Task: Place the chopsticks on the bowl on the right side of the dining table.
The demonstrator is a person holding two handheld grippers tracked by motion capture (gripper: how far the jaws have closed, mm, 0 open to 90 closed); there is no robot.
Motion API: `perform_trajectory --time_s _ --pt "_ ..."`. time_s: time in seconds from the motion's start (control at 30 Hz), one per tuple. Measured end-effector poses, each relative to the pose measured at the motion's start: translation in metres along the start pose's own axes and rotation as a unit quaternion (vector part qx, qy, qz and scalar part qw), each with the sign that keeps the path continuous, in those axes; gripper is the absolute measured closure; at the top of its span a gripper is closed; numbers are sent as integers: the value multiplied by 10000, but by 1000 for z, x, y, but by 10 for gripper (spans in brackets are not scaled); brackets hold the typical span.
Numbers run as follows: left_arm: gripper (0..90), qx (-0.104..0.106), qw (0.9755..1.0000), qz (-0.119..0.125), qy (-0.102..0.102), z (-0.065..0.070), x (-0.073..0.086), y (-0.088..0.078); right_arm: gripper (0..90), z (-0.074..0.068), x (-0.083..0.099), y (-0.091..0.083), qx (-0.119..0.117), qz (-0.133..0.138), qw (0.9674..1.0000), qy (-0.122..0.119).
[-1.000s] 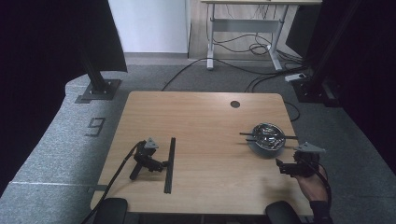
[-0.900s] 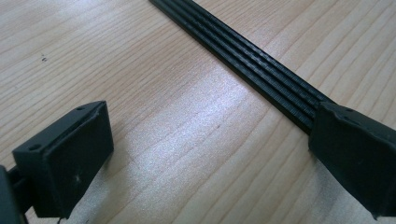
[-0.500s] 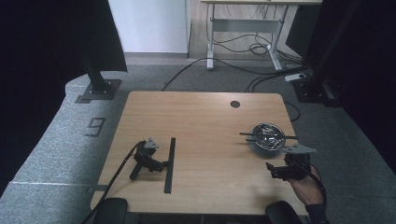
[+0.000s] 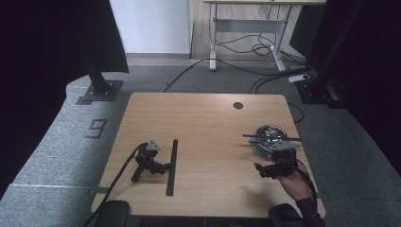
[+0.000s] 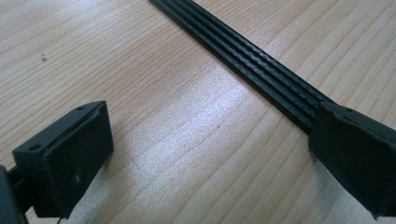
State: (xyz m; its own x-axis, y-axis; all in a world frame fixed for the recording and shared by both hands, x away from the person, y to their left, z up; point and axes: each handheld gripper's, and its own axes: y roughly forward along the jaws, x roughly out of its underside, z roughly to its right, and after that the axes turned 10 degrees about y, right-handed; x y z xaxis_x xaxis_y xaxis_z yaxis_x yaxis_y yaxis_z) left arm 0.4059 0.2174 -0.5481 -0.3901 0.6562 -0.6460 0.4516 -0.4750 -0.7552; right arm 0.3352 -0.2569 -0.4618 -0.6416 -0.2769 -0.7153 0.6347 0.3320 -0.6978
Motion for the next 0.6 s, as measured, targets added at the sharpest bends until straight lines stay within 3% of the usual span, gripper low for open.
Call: perform_trajectory --time_s 0.6 --pt "0 1 10000 0 3 0 0 0 0 -47 -33 49 -461 -384 9968 -529"
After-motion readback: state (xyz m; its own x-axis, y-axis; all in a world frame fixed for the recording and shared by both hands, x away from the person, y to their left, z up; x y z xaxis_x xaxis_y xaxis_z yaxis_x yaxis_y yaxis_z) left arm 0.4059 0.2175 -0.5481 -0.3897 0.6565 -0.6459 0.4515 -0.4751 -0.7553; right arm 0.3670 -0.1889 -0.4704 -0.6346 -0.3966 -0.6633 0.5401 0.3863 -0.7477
